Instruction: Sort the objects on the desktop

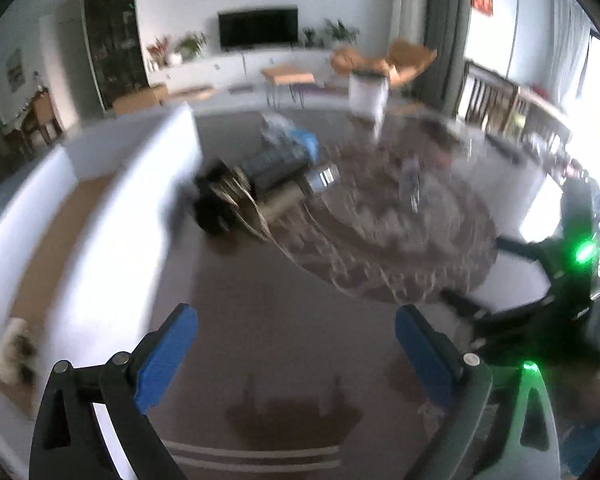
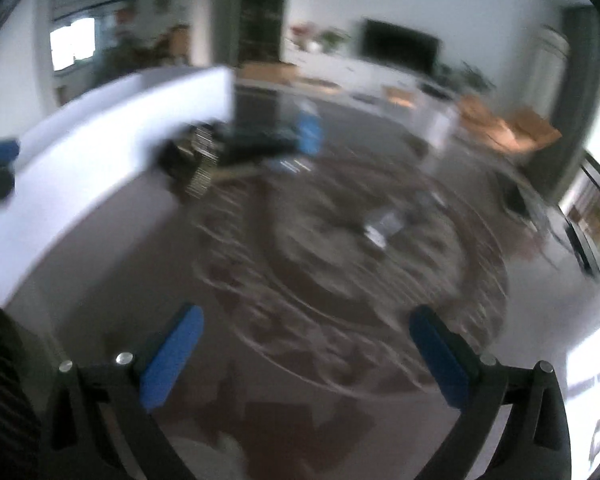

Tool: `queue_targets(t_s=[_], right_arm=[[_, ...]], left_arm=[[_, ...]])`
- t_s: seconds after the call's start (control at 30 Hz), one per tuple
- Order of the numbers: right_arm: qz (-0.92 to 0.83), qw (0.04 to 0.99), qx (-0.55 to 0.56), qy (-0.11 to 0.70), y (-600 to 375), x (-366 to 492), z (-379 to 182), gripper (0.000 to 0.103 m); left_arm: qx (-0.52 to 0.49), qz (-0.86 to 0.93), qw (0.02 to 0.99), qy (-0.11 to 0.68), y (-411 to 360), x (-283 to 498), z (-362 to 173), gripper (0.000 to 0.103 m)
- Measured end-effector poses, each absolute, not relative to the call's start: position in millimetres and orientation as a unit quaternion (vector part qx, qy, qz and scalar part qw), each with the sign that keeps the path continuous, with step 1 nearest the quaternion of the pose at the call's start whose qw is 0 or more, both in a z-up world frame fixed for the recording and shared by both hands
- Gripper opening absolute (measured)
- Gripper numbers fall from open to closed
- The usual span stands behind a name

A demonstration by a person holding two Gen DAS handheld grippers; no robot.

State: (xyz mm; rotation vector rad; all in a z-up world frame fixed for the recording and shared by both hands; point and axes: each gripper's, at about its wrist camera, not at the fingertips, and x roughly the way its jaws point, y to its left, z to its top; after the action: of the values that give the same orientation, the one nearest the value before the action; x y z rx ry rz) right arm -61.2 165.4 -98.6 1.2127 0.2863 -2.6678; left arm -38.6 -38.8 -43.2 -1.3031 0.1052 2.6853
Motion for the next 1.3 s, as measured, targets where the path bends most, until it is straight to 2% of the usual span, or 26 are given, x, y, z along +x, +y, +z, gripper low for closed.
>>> queue_targets(t_s=[0.17,0.37,1.3], right_arm=[[-0.896,0.069,0.433,0.069,209,-58,-118,0.103],[-0.893,0.060,0.440,0.073,210,-66,-126,0.103],[-0.886,0.069,0.456,0.044,218,-76,-138,0.103]], left_arm=[[-0.468,0.880,0.071,0.035,-19,-62,-92,0.101],[-0.467,0.881,0.059,0.040,-20,-79,-115,0.101],[-0.463,0.883,0.070,0.038,-18,-96,-134,0.103]])
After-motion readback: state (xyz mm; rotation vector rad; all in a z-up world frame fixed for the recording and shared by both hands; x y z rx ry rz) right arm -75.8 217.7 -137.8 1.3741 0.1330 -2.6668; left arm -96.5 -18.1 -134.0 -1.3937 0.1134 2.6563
